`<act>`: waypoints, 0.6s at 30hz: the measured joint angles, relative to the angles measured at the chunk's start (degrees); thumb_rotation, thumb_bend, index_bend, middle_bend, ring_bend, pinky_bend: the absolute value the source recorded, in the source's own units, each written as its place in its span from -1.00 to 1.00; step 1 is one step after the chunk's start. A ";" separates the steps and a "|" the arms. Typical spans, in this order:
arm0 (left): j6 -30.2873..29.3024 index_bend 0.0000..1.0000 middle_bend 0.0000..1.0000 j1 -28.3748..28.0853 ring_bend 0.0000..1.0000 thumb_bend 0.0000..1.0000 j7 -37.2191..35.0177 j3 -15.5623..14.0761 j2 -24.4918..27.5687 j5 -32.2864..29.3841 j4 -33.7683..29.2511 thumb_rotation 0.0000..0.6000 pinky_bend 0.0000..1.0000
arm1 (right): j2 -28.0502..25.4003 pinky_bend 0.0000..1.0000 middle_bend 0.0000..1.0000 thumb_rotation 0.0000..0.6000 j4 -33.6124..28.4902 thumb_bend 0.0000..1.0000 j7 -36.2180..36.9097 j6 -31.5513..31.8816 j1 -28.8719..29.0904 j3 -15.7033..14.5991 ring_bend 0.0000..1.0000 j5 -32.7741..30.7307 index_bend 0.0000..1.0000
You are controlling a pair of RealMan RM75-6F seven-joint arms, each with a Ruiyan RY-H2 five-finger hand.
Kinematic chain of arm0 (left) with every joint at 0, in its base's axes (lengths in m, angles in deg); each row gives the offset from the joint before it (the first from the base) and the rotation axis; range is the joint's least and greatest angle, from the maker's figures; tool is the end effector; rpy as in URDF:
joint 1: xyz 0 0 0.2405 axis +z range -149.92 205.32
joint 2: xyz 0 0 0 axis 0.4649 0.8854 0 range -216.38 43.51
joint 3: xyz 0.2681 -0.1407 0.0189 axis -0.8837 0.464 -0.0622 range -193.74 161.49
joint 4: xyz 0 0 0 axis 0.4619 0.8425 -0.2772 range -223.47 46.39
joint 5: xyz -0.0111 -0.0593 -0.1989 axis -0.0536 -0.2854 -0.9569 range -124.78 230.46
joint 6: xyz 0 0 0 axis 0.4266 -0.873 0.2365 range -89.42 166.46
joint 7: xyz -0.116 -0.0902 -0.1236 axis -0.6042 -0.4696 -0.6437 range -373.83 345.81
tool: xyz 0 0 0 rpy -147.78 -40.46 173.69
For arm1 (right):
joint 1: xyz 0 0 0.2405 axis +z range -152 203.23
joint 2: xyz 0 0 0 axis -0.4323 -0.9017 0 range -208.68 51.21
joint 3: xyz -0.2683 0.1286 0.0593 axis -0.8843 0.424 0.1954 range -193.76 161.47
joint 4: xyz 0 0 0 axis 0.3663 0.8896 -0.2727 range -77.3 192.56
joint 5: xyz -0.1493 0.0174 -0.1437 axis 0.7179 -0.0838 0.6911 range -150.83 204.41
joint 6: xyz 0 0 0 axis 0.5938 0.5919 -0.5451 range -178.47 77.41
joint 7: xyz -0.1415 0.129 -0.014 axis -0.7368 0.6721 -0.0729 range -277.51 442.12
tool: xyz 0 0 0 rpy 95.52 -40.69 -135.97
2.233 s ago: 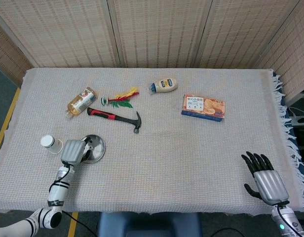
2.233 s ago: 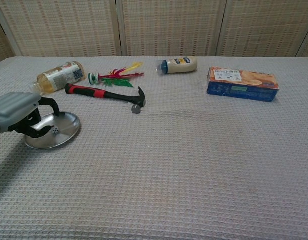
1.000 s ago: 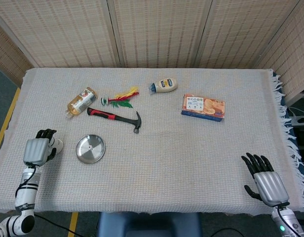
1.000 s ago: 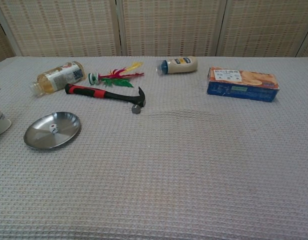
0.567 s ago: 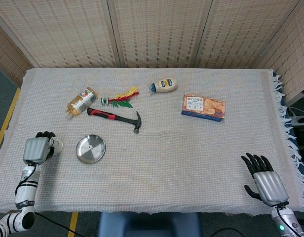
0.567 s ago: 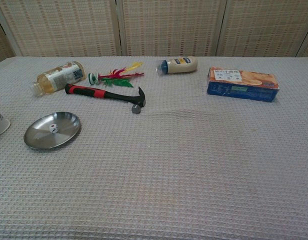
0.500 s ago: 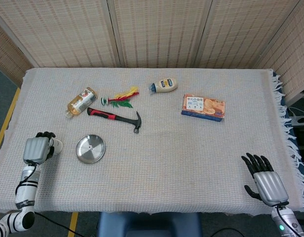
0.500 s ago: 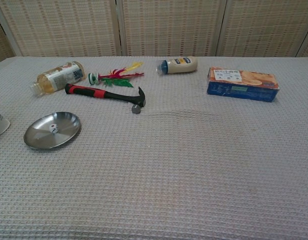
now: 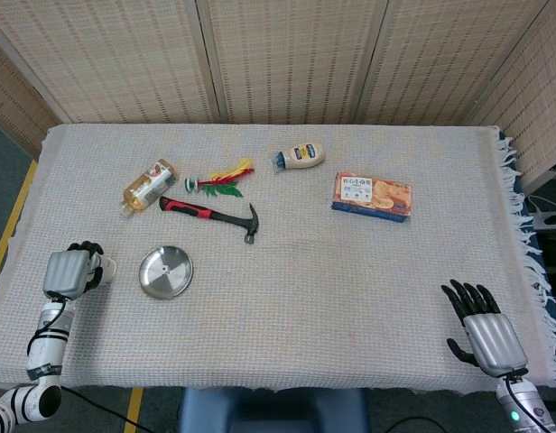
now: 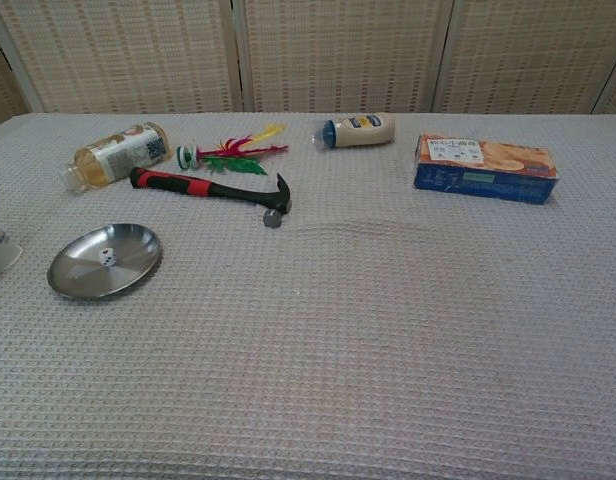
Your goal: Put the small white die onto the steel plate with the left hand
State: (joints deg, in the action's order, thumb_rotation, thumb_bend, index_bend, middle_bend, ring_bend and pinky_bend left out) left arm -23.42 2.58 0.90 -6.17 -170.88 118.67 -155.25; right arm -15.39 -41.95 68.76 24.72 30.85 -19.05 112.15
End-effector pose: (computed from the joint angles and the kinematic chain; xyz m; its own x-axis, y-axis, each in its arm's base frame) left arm -0.3732 0.3903 0.0724 0.5793 0.1482 0.8015 0.8060 0.0425 -0.5904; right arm -0.3477 -0.2045 0.1274 0.5002 -0.2696 0.8229 -0.8618 -0.0629 0.5032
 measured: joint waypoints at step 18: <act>-3.39 -0.05 0.04 0.79 0.01 0.02 -4.50 0.13 1.20 2.65 -0.40 1.00 0.61 | -0.02 -1.00 -1.00 1.00 -0.05 -0.59 0.15 -0.15 0.07 -0.21 -1.00 0.19 -1.00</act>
State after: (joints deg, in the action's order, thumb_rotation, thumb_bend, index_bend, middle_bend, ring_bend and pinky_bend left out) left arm -26.81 3.37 -3.60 -6.04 -169.68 121.32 -155.64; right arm -15.42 -42.00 68.91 24.57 30.92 -19.26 112.34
